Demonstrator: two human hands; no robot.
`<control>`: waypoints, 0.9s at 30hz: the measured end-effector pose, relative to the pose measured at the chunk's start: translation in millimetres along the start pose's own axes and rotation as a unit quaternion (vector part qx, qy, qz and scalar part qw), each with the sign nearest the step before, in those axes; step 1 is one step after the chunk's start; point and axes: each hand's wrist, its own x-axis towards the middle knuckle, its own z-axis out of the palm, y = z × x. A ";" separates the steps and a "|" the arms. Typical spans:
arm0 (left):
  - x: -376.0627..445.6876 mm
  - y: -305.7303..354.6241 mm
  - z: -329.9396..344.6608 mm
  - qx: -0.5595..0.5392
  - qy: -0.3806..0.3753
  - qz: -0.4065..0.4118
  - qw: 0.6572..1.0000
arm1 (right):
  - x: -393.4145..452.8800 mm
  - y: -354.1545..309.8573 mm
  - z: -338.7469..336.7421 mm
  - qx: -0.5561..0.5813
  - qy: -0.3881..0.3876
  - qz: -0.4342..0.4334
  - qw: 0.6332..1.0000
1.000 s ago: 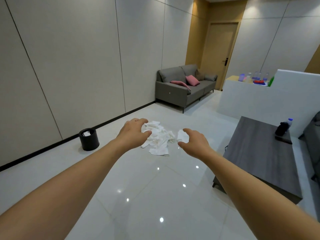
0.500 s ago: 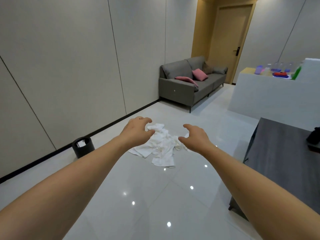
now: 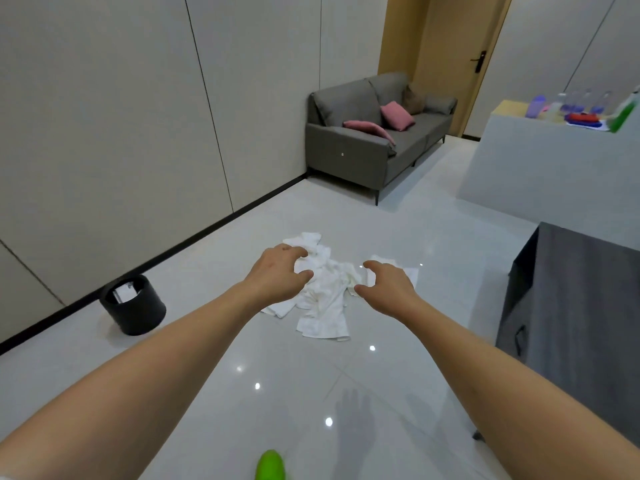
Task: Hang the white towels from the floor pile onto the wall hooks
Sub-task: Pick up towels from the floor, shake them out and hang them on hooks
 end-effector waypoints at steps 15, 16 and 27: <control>239.5 -117.1 39.5 -0.031 -0.130 -0.005 0.991 | 203.1 -0.9 85.2 0.043 -0.076 0.171 0.981; 251.4 -120.4 47.4 -0.036 -0.139 -0.005 0.990 | 214.7 5.5 88.9 0.049 -0.080 0.183 0.979; 400.1 -117.3 140.2 -0.029 -0.190 -0.060 0.979 | 373.9 99.7 113.2 0.103 -0.135 0.233 0.958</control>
